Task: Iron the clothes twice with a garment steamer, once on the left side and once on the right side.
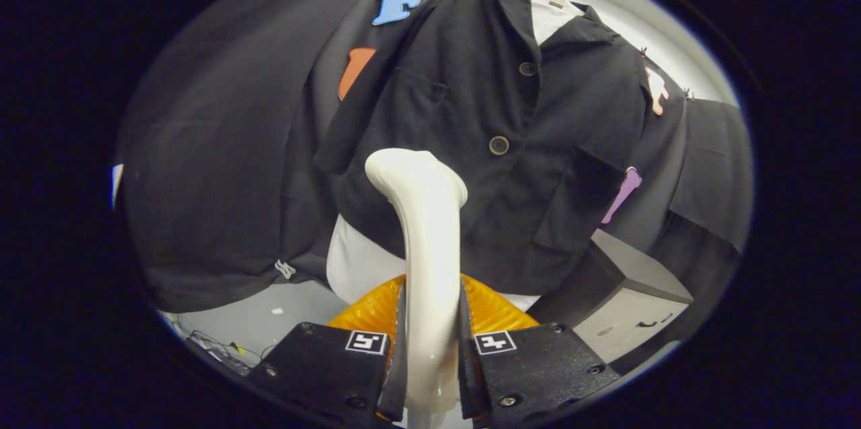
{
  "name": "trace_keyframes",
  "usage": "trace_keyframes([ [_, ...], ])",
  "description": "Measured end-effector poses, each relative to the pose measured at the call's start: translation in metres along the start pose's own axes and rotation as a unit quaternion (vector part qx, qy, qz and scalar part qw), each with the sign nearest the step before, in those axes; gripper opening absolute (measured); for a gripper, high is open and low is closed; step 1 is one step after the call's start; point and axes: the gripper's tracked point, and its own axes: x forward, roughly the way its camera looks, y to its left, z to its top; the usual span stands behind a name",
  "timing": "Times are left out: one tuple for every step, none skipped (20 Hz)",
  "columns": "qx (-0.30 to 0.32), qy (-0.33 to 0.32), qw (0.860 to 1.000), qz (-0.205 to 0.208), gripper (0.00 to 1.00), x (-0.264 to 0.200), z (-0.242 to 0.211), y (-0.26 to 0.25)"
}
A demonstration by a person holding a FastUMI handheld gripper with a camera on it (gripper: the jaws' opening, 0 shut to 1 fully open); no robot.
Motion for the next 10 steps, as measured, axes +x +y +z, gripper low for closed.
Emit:
trace_keyframes([
  [-0.004,0.013,1.0,0.004,0.34,0.0,-0.01,0.004],
  [-0.009,0.025,1.0,0.007,0.34,0.002,-0.021,0.007],
  [-0.013,0.036,0.999,0.01,0.34,0.004,-0.028,0.009],
  [-0.013,0.044,0.999,0.013,0.34,0.004,-0.035,0.01],
  [-0.012,0.051,0.998,0.016,0.34,0.005,-0.04,0.01],
  [-0.011,0.058,0.998,0.018,0.34,0.007,-0.044,0.009],
  [-0.004,0.067,0.998,0.021,0.34,0.007,-0.047,0.009],
  [0.011,0.075,0.997,0.028,0.34,0.003,-0.047,0.01],
  [0.026,0.077,0.996,0.035,0.34,-0.002,-0.046,0.01],
  [0.033,0.074,0.996,0.039,0.34,-0.009,-0.042,0.006],
])
